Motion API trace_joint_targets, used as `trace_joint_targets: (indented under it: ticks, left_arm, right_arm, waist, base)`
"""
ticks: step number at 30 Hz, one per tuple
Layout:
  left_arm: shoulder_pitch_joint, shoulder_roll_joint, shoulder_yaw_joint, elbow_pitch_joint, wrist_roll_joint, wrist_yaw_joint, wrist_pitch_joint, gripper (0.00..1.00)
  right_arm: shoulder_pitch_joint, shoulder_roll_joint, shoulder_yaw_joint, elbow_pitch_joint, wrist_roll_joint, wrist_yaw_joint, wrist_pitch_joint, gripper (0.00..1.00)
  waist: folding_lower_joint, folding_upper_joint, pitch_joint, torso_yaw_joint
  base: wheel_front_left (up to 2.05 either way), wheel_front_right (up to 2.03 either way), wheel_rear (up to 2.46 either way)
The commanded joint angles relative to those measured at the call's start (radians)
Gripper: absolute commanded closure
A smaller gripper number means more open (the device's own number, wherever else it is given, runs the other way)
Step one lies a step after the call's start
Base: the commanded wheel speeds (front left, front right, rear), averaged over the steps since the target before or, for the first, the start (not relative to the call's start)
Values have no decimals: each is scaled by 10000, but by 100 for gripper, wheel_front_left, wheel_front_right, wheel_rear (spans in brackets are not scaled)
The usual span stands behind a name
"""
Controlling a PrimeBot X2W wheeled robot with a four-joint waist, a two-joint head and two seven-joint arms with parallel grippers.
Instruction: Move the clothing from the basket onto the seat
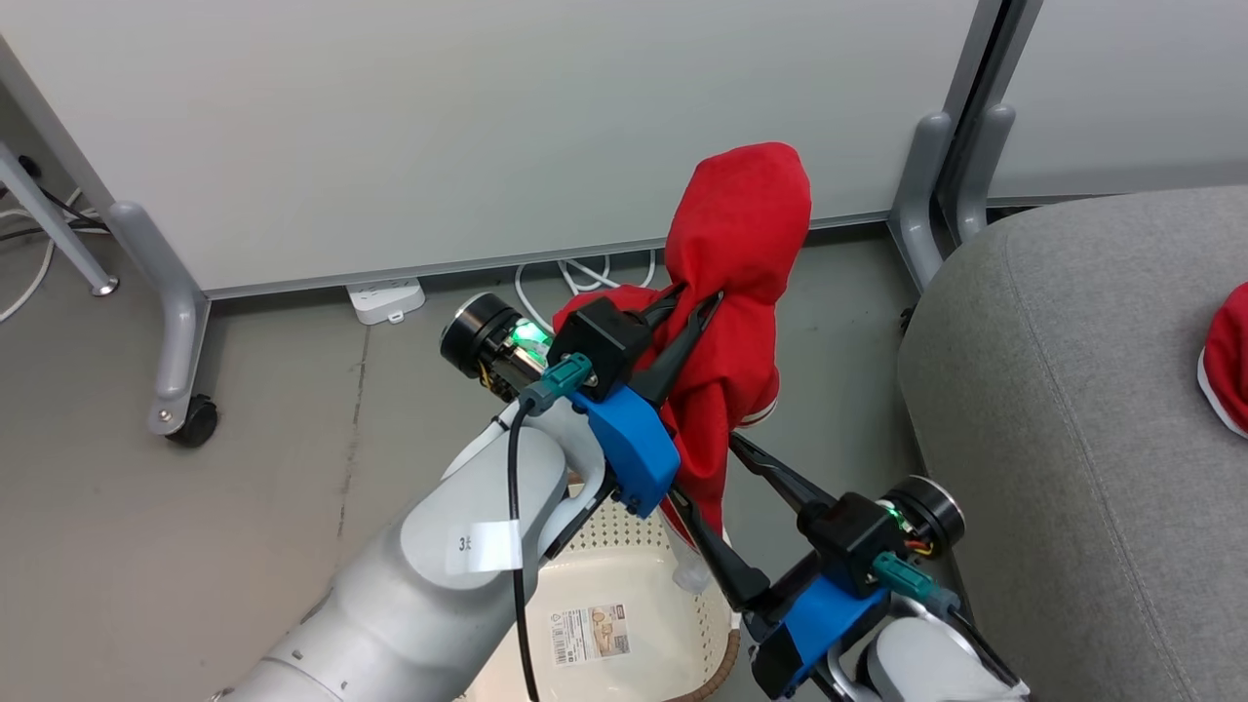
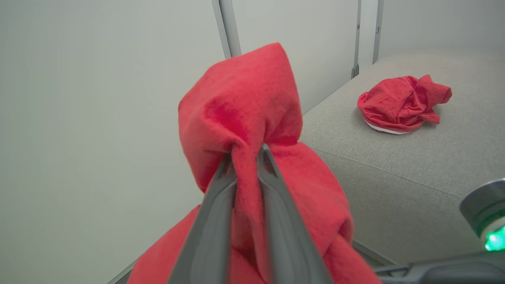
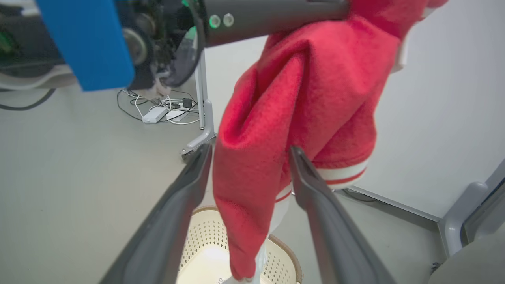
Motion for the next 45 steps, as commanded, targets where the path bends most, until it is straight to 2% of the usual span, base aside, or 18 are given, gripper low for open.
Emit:
trace_joint_targets:
  ticks: [1,8,9,10,11,38,39,40,45]
  left_arm:
    - [-160,-6,-2,-38,16,-62,-50,100]
    - [-297,-57,-95,-98,-22,-38,-50,100]
    - [-306,-58,-110,-103,-33,-39,-50,100]
    - [-317,-61,-123,-106,-38,-39,-50,100]
    - [-331,-66,-133,-108,-44,-40,-50,100]
    - [-305,-88,-94,-113,13,-46,-50,100]
    - [-289,-88,-70,-126,24,-45,-50,69]
    - [-266,-88,-32,-130,13,-41,-50,0]
    - [-183,-85,42,-162,59,-33,-50,0]
  right_arm:
    - [-327,81,82,222,-1,1,-7,0]
    - [-1125,347,156,1163,-54,1,-7,0]
    - [-1156,380,159,1317,23,1,-5,25]
    - [-1222,405,148,1399,57,1,-7,92]
    - [-1300,425,144,1463,73,1,-7,100]
    - [-1492,506,292,1637,184,1,-6,100]
    - [-1485,506,298,1642,191,1,-6,100]
    - [-1482,504,306,1647,189,1,-6,100]
    - [-1462,505,318,1641,196,1,-6,100]
  waist:
    - [0,0,47,41]
    - [0,0,214,161]
    - [0,0,227,176]
    - [0,0,238,187]
    - [0,0,250,196]
    - [0,0,215,146]
    - [0,0,210,143]
    - [0,0,207,141]
    - [0,0,199,130]
  base:
    - [0,0,0]
    - [0,0,0]
    - [0,0,0]
    - [0,0,0]
    - [0,0,0]
    - [0,0,0]
    - [0,0,0]
    - [0,0,0]
    - [0,0,0]
